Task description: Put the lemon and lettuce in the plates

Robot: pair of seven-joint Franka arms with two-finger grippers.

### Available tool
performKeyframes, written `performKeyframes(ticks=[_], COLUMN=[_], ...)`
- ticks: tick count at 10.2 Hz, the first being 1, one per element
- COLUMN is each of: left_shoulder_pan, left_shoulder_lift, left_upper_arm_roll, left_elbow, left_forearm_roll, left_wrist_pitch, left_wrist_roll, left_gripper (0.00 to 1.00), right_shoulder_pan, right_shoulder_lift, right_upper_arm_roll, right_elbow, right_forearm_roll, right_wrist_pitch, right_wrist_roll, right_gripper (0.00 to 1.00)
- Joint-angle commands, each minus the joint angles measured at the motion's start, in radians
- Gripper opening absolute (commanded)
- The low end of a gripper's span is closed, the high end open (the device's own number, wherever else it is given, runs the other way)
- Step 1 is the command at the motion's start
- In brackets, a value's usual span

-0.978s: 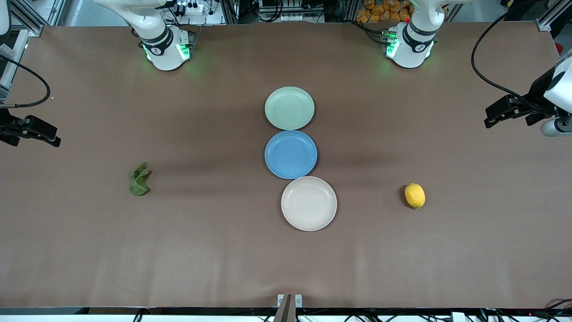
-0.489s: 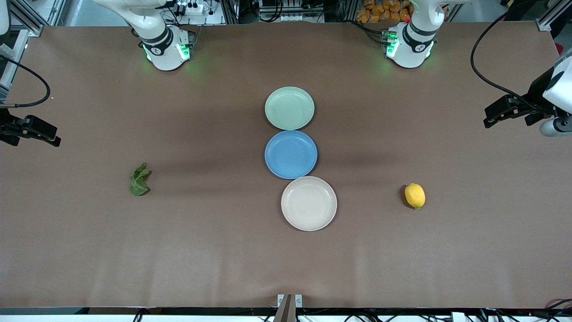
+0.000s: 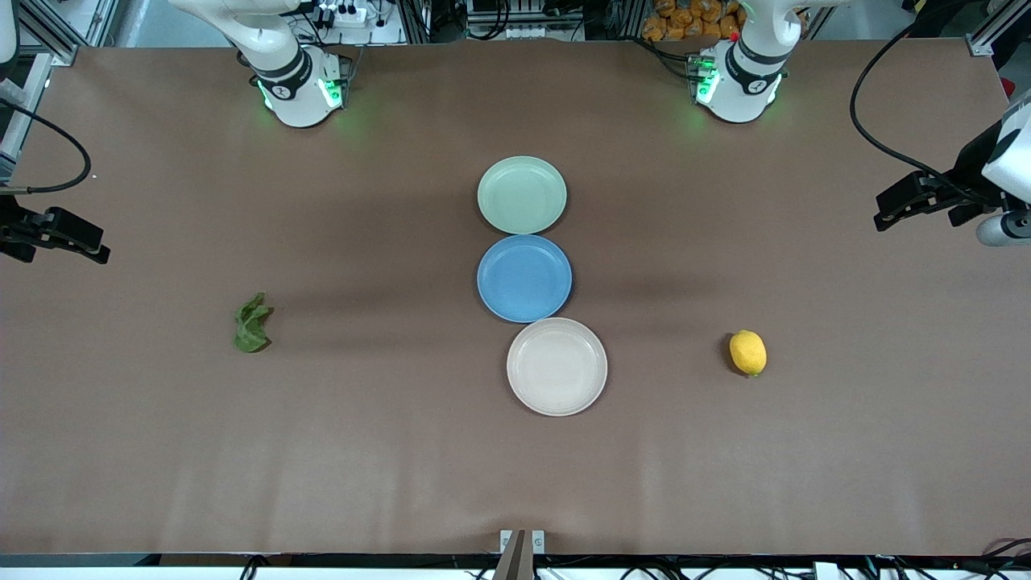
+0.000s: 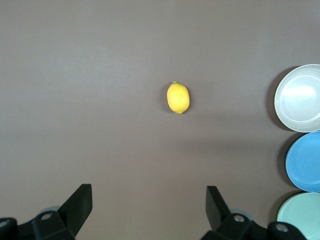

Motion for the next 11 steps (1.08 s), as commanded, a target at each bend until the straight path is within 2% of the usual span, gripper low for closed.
performKeyframes(ticks=[1, 11], left_shoulder_pan=[0.005, 0.006], left_shoulder_lift=[0.007, 0.008], left_upper_arm_roll=[-0.002, -0.002], left_elbow=[0.024, 0.024], left_forearm_roll=[-0.001, -0.001], left_wrist_pitch=[-0.022, -0.022], left_wrist_roll=[0.013, 0.013], left_gripper=[1.00, 1.00], right_shoulder_pan=[-0.010, -0.011], right_shoulder_lift=[-0.009, -0.010], right_upper_arm_roll=[0.008, 0.008], right_elbow=[-0.003, -0.003], right_forearm_roll=[0.000, 0.001], right_wrist_pitch=[-0.010, -0.021], right_wrist_roll=[-0.013, -0.005], right_gripper=[1.00, 1.00])
